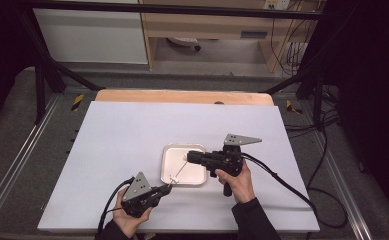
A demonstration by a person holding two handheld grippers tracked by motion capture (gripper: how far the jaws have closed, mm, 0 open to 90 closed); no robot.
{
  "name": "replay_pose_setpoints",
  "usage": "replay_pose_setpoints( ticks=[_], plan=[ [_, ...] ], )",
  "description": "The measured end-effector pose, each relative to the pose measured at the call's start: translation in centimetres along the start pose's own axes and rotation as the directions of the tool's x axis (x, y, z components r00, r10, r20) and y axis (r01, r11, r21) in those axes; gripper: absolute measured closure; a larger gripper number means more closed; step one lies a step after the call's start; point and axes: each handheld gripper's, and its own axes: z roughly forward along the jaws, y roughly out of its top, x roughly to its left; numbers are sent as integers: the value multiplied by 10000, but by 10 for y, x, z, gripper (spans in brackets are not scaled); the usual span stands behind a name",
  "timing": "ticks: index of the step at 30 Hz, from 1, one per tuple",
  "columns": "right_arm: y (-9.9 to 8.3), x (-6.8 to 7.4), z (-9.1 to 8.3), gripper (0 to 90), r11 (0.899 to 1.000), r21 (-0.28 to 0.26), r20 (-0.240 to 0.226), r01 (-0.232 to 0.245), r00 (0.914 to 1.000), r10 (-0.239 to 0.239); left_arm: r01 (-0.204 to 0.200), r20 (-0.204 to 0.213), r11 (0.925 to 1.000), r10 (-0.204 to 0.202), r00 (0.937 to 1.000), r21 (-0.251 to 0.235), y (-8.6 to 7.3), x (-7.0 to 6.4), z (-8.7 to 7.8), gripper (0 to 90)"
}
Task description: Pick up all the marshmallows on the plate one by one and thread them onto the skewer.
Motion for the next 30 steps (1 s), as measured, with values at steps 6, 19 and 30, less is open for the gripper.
replay_pose_setpoints(
  ticks=[6,19,30],
  plan=[
    [-3,1,2,823,10000,19,-51,31,10000,-31,1,-73,10000,-1,10000,70,-1,-1,2,886],
    [-7,4,4,833,9997,20,-257,254,9993,-253,-55,-168,10000,56,9998,80,0,-4,3,886],
    [-10,5,5,836,9991,139,-325,406,9987,-401,-118,-200,9999,119,9997,75,-1,-5,4,886]
  ],
)
